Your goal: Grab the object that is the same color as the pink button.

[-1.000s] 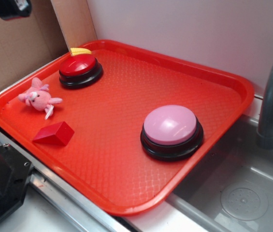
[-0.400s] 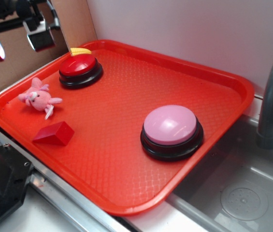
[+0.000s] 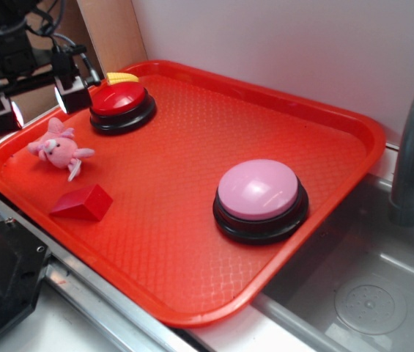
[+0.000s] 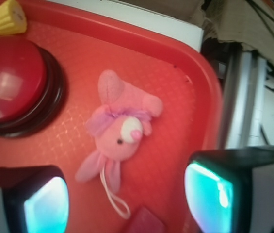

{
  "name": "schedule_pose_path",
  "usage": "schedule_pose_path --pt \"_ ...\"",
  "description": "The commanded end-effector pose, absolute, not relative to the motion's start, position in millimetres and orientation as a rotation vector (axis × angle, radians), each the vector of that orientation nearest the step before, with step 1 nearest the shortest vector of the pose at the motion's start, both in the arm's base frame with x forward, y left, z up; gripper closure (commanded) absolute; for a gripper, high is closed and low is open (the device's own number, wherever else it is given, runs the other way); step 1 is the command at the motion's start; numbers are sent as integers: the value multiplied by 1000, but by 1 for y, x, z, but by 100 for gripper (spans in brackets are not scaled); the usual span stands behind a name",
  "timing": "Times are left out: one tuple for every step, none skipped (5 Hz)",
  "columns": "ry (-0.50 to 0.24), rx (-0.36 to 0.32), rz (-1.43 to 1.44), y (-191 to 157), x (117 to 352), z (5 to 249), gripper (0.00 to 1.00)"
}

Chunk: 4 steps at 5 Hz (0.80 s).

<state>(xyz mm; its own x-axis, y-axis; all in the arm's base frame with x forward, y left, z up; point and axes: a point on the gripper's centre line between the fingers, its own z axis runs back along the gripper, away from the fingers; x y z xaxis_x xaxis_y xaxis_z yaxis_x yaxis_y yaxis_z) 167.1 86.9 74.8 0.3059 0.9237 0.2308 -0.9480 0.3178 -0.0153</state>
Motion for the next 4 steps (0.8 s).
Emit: schedule_pose_path --pt "-319 97 1259 109 173 40 0" --pt "-271 83 1265 121 175 24 0" --pt "-255 78 1276 126 175 17 0" --pt "-262 65 1258 123 175 19 100"
